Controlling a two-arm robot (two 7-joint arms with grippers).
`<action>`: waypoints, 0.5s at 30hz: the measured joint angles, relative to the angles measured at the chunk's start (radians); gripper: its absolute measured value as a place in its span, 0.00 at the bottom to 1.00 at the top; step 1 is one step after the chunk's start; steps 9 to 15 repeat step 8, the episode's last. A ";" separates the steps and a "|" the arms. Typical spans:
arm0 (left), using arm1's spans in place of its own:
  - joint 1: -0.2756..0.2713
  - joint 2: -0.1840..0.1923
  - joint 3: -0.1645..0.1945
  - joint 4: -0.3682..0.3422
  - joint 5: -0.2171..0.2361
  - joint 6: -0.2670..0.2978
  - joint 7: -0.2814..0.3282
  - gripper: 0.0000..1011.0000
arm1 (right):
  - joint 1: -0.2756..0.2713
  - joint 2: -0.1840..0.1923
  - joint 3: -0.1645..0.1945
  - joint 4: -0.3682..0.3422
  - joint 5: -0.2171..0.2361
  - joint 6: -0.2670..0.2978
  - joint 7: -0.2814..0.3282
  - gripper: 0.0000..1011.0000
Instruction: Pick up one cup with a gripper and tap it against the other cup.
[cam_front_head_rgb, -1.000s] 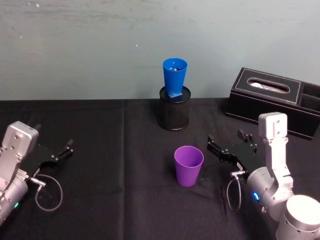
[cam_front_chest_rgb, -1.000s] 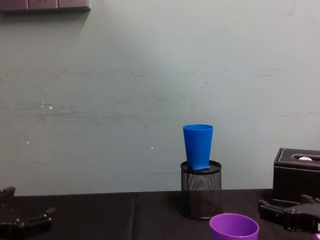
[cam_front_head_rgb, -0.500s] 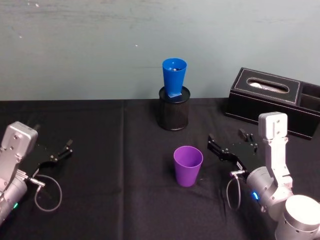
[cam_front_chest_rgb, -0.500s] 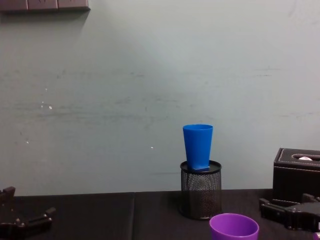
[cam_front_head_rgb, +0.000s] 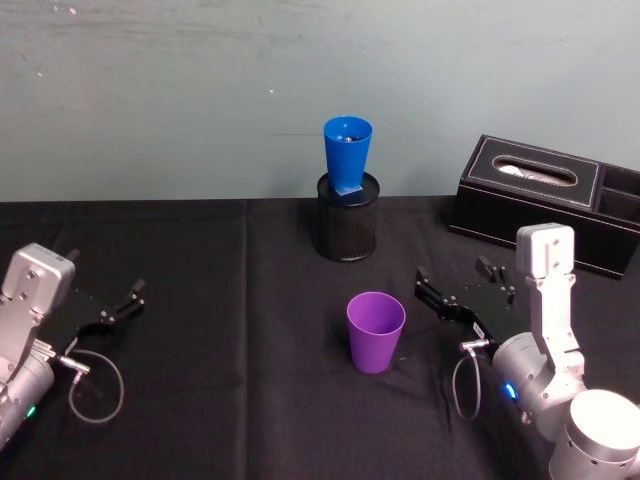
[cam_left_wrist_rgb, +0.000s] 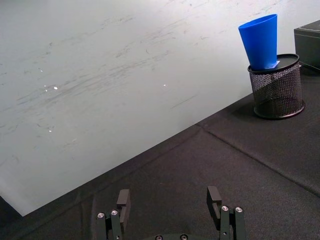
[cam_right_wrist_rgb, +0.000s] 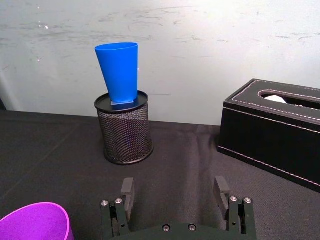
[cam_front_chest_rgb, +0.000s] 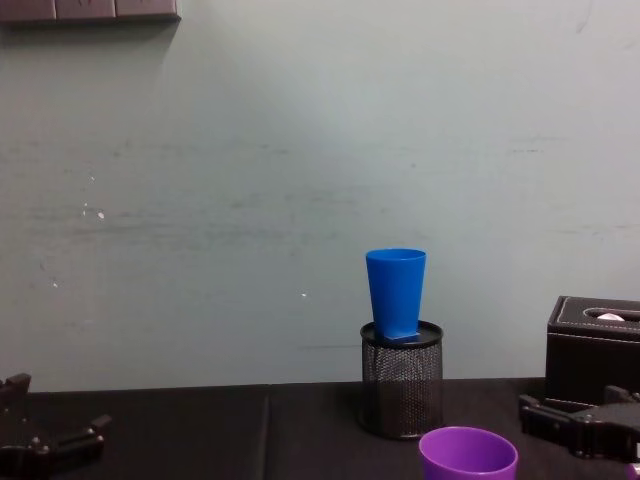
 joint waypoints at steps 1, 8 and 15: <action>0.000 0.000 0.000 0.000 0.000 0.000 0.000 0.99 | 0.000 0.000 0.000 0.000 0.000 0.000 0.000 0.99; 0.000 0.000 0.000 0.000 0.000 0.000 0.000 0.99 | 0.000 0.000 0.000 0.000 0.000 -0.001 -0.001 0.99; 0.000 0.000 0.000 0.000 0.000 0.000 0.000 0.99 | 0.000 0.000 0.000 0.000 0.000 -0.001 -0.001 0.99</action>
